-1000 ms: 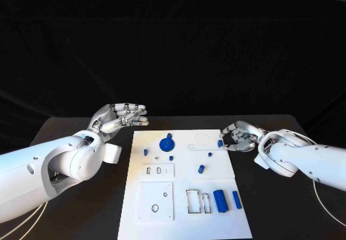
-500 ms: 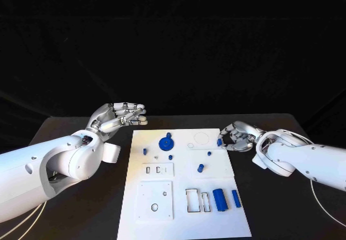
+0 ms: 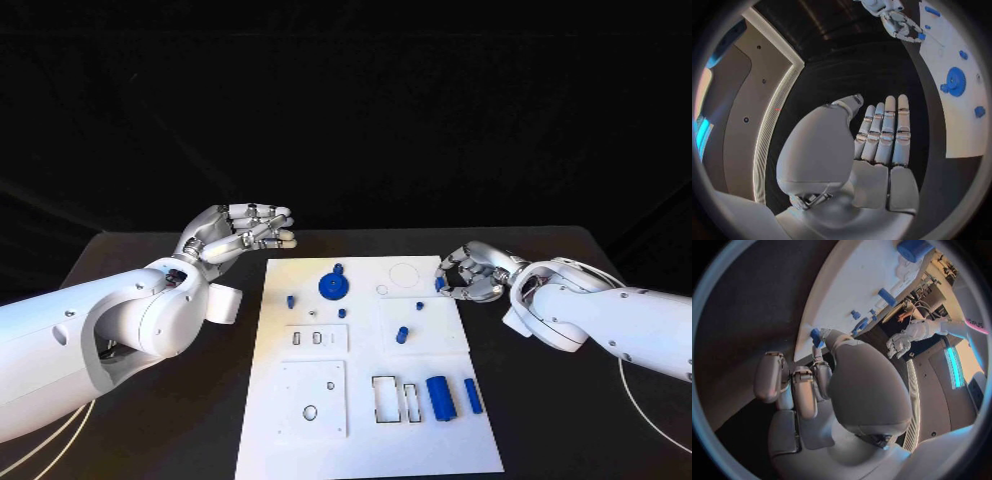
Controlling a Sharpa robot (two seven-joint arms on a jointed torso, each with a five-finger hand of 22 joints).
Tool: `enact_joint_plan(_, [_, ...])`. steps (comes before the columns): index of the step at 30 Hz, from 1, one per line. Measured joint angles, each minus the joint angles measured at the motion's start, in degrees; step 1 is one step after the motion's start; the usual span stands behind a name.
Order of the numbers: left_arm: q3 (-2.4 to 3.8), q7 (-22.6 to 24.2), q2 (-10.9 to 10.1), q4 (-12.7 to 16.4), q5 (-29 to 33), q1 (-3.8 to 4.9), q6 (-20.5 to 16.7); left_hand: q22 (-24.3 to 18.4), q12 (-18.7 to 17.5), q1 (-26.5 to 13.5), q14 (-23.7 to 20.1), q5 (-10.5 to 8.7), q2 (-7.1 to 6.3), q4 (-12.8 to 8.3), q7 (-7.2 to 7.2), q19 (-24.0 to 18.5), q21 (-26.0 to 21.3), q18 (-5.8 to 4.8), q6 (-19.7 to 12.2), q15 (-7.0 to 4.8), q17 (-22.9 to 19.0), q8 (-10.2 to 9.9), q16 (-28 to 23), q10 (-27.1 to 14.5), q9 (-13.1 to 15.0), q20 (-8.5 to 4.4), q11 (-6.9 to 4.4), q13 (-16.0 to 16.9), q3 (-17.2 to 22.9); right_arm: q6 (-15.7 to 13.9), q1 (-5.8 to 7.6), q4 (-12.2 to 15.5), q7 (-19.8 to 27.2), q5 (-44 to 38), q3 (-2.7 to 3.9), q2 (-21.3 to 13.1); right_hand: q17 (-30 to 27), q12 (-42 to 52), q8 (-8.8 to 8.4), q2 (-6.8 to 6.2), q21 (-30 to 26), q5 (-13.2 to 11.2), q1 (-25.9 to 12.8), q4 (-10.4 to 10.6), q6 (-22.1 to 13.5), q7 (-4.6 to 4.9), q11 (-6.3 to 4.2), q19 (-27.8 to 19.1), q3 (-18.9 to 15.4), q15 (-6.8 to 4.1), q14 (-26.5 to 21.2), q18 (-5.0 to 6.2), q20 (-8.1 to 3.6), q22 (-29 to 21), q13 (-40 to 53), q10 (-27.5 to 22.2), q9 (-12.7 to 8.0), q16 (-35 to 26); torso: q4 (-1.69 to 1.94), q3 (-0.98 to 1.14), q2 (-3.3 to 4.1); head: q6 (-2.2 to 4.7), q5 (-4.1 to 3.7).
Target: Assemble the parts on the task board
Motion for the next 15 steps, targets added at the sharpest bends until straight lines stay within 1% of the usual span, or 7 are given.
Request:
enact_joint_plan(10, [0.00,-0.03,-0.05,0.01,0.00,0.00,0.00,0.00,0.00,0.00,0.00,0.00,0.00,0.00,0.00,0.00,0.00,0.00,0.00,0.00,-0.01,0.00,0.00,0.00,0.00,0.00,0.00,0.00,0.00,0.02,-0.01,-0.05,-0.34,0.00,0.00,0.17,-0.01,0.00,0.00,0.00,0.00,0.00,0.00,0.09,0.00,0.00,0.00,0.00,0.09,0.00,0.00,0.00,0.00,0.06,0.00,0.00,0.00,0.00,0.01,-0.03,-0.03,-0.11,0.03])
enact_joint_plan(11, [0.00,-0.04,-0.06,0.01,0.00,0.00,0.00,0.00,0.00,0.00,0.00,0.00,0.00,0.00,0.00,0.00,0.00,0.00,0.00,0.00,0.00,0.00,0.00,0.00,0.00,0.00,0.00,0.00,0.00,0.02,-0.01,-0.05,-0.37,0.00,0.00,0.20,-0.01,0.15,0.00,0.01,0.07,0.00,-0.01,0.16,0.11,-0.11,0.00,0.10,0.16,0.00,0.00,0.00,-0.10,0.11,-0.01,0.00,0.03,0.00,0.01,-0.03,-0.03,-0.11,0.01])
enact_joint_plan(13, [0.00,-0.04,-0.07,0.01,0.00,0.00,0.00,0.00,0.00,0.00,0.00,0.00,0.00,0.00,0.00,0.00,0.00,0.00,0.00,0.00,-0.01,0.00,0.00,0.00,0.00,0.00,0.00,0.00,0.00,0.01,-0.01,-0.06,-0.44,0.00,0.00,0.24,-0.01,0.32,0.47,0.46,0.23,0.00,-0.46,0.13,0.77,-0.33,-0.27,0.21,0.61,0.00,0.00,0.00,-0.21,0.28,-0.01,0.28,0.18,0.00,0.01,-0.03,-0.03,-0.11,-0.01])
enact_joint_plan(15, [0.00,-0.05,-0.09,0.02,0.00,0.00,0.00,0.00,0.00,0.00,0.00,0.00,0.00,0.00,0.00,0.00,0.00,0.00,0.00,0.00,-0.01,0.00,0.00,0.00,0.00,0.00,0.00,0.00,0.00,-0.03,-0.01,-0.08,-0.50,0.00,0.00,0.29,-0.01,0.32,0.89,0.46,0.23,0.00,-0.46,0.14,1.33,-0.51,-0.31,0.21,0.79,-0.01,0.00,0.00,-0.21,0.31,-0.01,0.33,0.37,0.00,0.01,-0.03,-0.03,-0.11,-0.01])
